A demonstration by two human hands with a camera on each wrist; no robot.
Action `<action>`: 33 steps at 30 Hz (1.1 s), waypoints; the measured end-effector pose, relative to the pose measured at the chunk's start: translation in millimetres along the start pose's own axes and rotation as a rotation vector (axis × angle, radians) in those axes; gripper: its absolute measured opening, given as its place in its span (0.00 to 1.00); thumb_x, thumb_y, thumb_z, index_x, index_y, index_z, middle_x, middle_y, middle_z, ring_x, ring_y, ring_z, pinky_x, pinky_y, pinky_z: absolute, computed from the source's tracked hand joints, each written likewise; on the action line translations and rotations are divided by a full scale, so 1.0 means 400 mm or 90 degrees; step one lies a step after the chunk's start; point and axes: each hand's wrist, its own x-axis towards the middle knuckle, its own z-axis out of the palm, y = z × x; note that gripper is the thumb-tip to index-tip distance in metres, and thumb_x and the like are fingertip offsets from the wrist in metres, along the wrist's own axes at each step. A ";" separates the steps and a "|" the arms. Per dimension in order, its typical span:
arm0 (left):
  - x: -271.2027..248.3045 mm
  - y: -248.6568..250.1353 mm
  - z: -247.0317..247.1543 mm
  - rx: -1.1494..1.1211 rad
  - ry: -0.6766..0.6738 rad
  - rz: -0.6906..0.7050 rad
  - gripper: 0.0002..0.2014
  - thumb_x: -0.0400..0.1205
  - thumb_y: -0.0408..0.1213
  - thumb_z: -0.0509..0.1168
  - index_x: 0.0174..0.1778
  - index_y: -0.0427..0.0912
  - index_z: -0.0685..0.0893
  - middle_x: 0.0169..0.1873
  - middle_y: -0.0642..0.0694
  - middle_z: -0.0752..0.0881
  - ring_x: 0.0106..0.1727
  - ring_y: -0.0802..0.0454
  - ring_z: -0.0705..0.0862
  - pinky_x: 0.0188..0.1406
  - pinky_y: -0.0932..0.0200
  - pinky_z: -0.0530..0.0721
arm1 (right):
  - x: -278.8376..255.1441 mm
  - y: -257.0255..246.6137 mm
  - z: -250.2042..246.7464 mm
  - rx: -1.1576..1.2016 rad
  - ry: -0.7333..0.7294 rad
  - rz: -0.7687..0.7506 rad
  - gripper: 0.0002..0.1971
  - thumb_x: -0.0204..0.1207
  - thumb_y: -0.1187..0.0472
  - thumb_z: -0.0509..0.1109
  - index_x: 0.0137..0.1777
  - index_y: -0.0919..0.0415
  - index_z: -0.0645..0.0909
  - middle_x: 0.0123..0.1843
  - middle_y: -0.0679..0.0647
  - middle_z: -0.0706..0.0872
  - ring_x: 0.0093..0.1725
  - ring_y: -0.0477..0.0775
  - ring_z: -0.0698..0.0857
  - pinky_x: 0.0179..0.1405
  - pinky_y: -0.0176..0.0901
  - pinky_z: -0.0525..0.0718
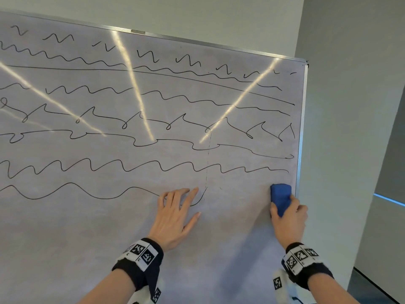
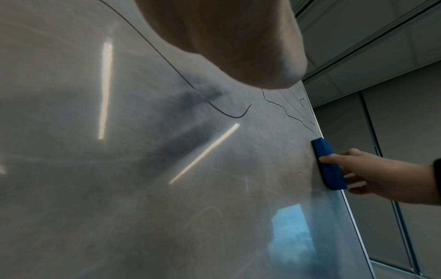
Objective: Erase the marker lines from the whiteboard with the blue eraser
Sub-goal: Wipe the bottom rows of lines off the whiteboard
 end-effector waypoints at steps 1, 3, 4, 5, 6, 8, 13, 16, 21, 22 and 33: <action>0.001 0.002 0.002 0.001 -0.005 -0.002 0.29 0.85 0.57 0.45 0.79 0.47 0.67 0.64 0.45 0.76 0.63 0.48 0.74 0.64 0.49 0.62 | 0.000 -0.012 0.004 0.019 0.009 0.032 0.32 0.71 0.57 0.76 0.70 0.72 0.69 0.55 0.75 0.73 0.52 0.77 0.75 0.48 0.64 0.76; 0.006 0.007 0.003 0.003 -0.010 -0.005 0.29 0.85 0.58 0.45 0.79 0.47 0.66 0.64 0.45 0.75 0.63 0.48 0.73 0.64 0.49 0.62 | -0.015 -0.061 0.018 0.045 0.015 0.063 0.31 0.73 0.56 0.74 0.69 0.73 0.68 0.57 0.76 0.73 0.54 0.77 0.75 0.49 0.64 0.76; 0.008 0.008 0.002 0.005 -0.010 -0.006 0.29 0.85 0.58 0.44 0.79 0.47 0.67 0.64 0.45 0.75 0.63 0.48 0.73 0.64 0.49 0.62 | -0.031 -0.093 0.025 0.042 0.006 0.045 0.31 0.73 0.54 0.74 0.69 0.72 0.69 0.57 0.75 0.73 0.53 0.76 0.75 0.49 0.63 0.76; 0.011 0.007 -0.001 0.007 -0.008 -0.007 0.29 0.85 0.58 0.44 0.79 0.47 0.67 0.64 0.45 0.76 0.63 0.48 0.73 0.64 0.49 0.62 | -0.053 -0.126 0.036 0.031 -0.006 0.000 0.31 0.72 0.53 0.74 0.69 0.70 0.70 0.56 0.73 0.74 0.53 0.74 0.76 0.48 0.61 0.77; 0.012 0.004 -0.006 0.008 -0.005 -0.009 0.29 0.85 0.58 0.44 0.79 0.46 0.67 0.64 0.44 0.76 0.63 0.48 0.73 0.64 0.49 0.62 | -0.080 -0.159 0.048 0.017 -0.018 -0.061 0.32 0.71 0.53 0.76 0.70 0.68 0.70 0.55 0.70 0.75 0.52 0.72 0.76 0.48 0.60 0.77; 0.013 -0.008 -0.020 0.008 0.001 -0.019 0.30 0.85 0.58 0.44 0.78 0.46 0.68 0.64 0.44 0.76 0.63 0.47 0.74 0.64 0.48 0.62 | -0.139 -0.217 0.078 -0.015 -0.040 -0.189 0.33 0.66 0.56 0.79 0.70 0.63 0.72 0.53 0.65 0.75 0.49 0.68 0.77 0.45 0.57 0.78; -0.005 -0.057 -0.052 0.014 -0.002 -0.044 0.30 0.85 0.59 0.43 0.79 0.46 0.68 0.65 0.43 0.75 0.63 0.45 0.75 0.64 0.48 0.63 | -0.211 -0.308 0.122 -0.060 -0.032 -0.364 0.36 0.61 0.55 0.80 0.71 0.56 0.72 0.51 0.59 0.76 0.47 0.60 0.75 0.41 0.52 0.76; -0.017 -0.070 -0.059 0.016 -0.013 -0.051 0.31 0.85 0.59 0.43 0.78 0.46 0.69 0.64 0.43 0.75 0.63 0.45 0.75 0.63 0.49 0.63 | -0.264 -0.291 0.132 -0.105 -0.066 -0.520 0.39 0.57 0.55 0.82 0.71 0.54 0.72 0.51 0.57 0.78 0.47 0.57 0.74 0.41 0.49 0.75; -0.046 -0.095 -0.081 0.028 -0.006 -0.056 0.30 0.85 0.59 0.43 0.79 0.46 0.68 0.64 0.45 0.74 0.63 0.45 0.74 0.63 0.48 0.63 | -0.232 -0.237 0.111 -0.107 -0.064 -0.477 0.40 0.57 0.55 0.82 0.69 0.54 0.70 0.50 0.58 0.76 0.47 0.61 0.75 0.41 0.51 0.70; -0.053 -0.106 -0.088 0.028 -0.001 -0.065 0.30 0.85 0.58 0.44 0.79 0.46 0.67 0.64 0.45 0.74 0.62 0.45 0.74 0.64 0.48 0.63 | -0.211 -0.249 0.106 -0.086 -0.044 -0.419 0.38 0.58 0.55 0.82 0.69 0.55 0.70 0.49 0.59 0.76 0.46 0.62 0.76 0.40 0.52 0.73; -0.083 -0.168 -0.134 0.042 0.004 -0.075 0.30 0.84 0.57 0.47 0.79 0.46 0.67 0.65 0.45 0.75 0.64 0.46 0.74 0.64 0.48 0.63 | -0.324 -0.302 0.152 -0.100 -0.113 -0.576 0.39 0.56 0.53 0.82 0.69 0.54 0.71 0.51 0.56 0.74 0.47 0.59 0.74 0.39 0.51 0.77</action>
